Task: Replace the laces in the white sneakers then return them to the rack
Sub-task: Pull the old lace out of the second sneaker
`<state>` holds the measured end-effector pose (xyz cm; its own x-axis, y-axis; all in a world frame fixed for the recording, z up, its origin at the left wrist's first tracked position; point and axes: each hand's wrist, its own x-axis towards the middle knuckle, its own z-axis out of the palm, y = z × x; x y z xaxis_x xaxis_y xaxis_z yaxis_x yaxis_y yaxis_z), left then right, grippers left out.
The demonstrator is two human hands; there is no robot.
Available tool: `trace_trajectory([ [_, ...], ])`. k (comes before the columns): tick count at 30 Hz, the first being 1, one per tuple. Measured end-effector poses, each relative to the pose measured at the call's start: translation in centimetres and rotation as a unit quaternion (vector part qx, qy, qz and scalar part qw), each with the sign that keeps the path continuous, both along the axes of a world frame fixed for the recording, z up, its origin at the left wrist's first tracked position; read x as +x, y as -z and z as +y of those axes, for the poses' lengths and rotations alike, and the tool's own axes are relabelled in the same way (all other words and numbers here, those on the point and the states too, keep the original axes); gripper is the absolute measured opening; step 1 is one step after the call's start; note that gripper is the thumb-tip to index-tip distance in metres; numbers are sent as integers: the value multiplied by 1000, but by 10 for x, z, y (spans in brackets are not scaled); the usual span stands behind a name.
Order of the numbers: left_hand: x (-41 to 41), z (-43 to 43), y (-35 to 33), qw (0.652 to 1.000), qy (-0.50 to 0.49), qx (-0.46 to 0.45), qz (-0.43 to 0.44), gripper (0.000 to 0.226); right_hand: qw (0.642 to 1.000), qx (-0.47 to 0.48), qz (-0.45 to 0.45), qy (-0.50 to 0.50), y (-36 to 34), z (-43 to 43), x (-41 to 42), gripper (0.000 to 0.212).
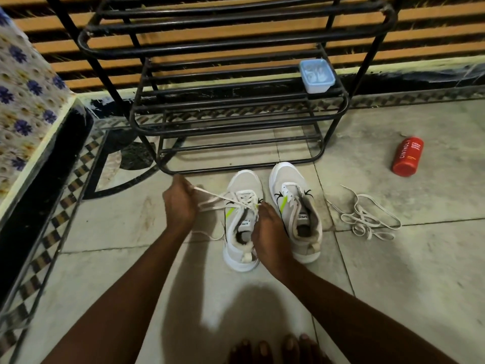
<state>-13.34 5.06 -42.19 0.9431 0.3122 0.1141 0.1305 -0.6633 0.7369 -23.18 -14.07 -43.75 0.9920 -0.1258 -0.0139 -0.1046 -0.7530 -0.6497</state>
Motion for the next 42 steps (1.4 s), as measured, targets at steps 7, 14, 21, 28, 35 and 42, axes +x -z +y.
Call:
trace_trajectory([
  [7, 20, 6, -14, 785, -198, -585, 52, 31, 997, 57, 42, 0, 4, 2, 2, 46],
  [14, 3, 10, -15, 946, 323, 23, 6, 15, 1000, -23, -4, -16, 2, 3, 5, 58],
  [21, 1, 9, 5, 971, 198, -134, 14, 6, 999, -41, -10, -20, 6, 3, 6, 56],
  [28, -7, 44, 18, 977, 140, -76, 141, 14, 997, 10, -76, -16, 8, 0, 12, 45],
  [35, -35, 7, 12, 952, 302, 56, 19, 70, 991, 6, -114, -70, 1, -4, 28, 55],
  [42, -26, -12, 16, 869, 416, 257, 72, 91, 963, -191, -6, -188, -27, -6, 65, 25],
])
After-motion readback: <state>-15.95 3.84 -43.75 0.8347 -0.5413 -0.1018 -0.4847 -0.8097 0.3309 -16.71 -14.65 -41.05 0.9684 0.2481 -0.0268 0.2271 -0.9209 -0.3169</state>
